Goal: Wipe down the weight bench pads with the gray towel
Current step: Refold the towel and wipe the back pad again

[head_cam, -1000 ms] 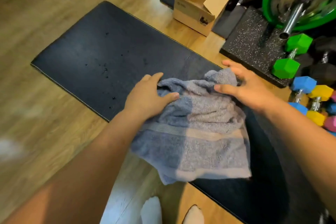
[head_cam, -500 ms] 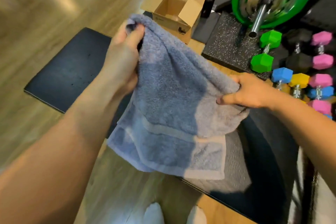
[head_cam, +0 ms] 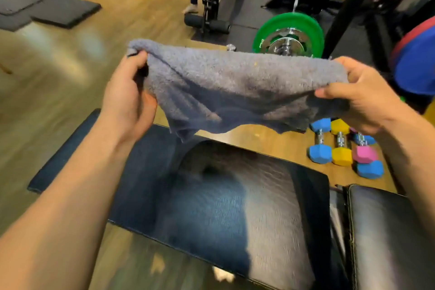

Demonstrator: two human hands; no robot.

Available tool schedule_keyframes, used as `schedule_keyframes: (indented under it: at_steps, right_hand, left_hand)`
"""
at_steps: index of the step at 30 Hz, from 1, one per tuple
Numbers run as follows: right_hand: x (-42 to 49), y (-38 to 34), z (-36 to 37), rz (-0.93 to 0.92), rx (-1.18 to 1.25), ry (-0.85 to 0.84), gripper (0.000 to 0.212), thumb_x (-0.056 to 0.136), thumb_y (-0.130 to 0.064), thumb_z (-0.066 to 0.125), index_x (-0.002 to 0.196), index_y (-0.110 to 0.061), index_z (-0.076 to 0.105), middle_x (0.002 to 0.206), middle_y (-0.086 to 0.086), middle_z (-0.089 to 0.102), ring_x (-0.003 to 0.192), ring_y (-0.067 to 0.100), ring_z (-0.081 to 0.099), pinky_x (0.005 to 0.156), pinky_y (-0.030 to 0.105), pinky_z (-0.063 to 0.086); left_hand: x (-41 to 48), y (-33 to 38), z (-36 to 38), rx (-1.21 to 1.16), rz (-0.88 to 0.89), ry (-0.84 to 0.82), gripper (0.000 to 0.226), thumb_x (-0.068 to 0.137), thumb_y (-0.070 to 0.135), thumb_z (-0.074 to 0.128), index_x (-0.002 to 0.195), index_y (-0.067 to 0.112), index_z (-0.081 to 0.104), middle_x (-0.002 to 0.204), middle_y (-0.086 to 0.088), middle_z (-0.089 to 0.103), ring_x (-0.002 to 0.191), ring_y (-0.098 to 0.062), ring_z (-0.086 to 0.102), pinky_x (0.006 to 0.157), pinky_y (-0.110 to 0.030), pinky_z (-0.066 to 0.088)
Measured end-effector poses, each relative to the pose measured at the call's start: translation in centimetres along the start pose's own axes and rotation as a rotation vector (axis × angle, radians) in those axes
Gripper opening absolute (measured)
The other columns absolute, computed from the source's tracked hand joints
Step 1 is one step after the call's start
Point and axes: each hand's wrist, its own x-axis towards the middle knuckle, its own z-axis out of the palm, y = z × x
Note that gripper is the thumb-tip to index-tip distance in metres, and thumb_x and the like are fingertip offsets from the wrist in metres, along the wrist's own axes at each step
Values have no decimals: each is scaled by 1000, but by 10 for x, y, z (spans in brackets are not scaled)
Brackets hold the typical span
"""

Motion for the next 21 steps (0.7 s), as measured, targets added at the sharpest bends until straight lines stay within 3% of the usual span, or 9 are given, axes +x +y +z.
schedule_keyframes:
  at_steps: [4,8,11,13,15,18,21]
  right_hand:
    - [-51,0,-11,93,-99,-189,46,33,-26,90,61,-24,54,68,1,52,62,14,51,49,21,46]
    - [-102,55,-15,267,-247,-475,36,51,-25,87,60,-21,53,64,0,43,61,11,39,51,19,32]
    - [-128,108,-18,514,-227,-626,31,66,-10,86,64,-19,56,66,6,46,63,19,41,54,22,35]
    - [-132,144,-16,575,-266,-537,29,63,-15,88,67,-16,59,68,11,49,65,23,44,56,27,37]
    - [-121,175,-12,528,-292,-289,29,61,-18,88,69,-15,60,70,14,50,67,25,45,59,32,37]
    - [-93,204,-5,478,-308,86,21,72,-7,81,81,-14,63,78,10,59,73,24,54,65,34,45]
    - [-89,226,0,609,-570,304,36,74,-23,81,102,-16,60,91,2,61,90,22,59,75,32,45]
  left_hand:
    - [-45,-10,-15,22,-191,-4,7,78,21,63,84,18,62,106,-13,55,111,-26,51,101,-38,41]
    - [-113,-47,-48,212,-416,90,33,89,14,40,75,17,70,93,-17,62,90,-26,61,75,-34,53]
    - [-147,-82,-77,421,-669,131,32,92,9,39,82,14,70,91,-24,61,78,-31,60,62,-34,47]
    - [-150,-105,-90,572,-751,96,24,92,13,44,87,13,68,83,-20,58,69,-31,52,52,-32,35]
    - [-137,-123,-93,621,-700,113,18,91,17,49,89,13,67,71,-13,58,58,-26,49,46,-27,33]
    - [-102,-149,-102,638,-566,336,18,82,29,59,85,13,68,83,-6,67,74,-21,61,65,-34,48]
    - [-96,-170,-119,1048,-577,382,32,72,40,65,90,14,59,85,-2,59,79,-22,54,68,-34,42]
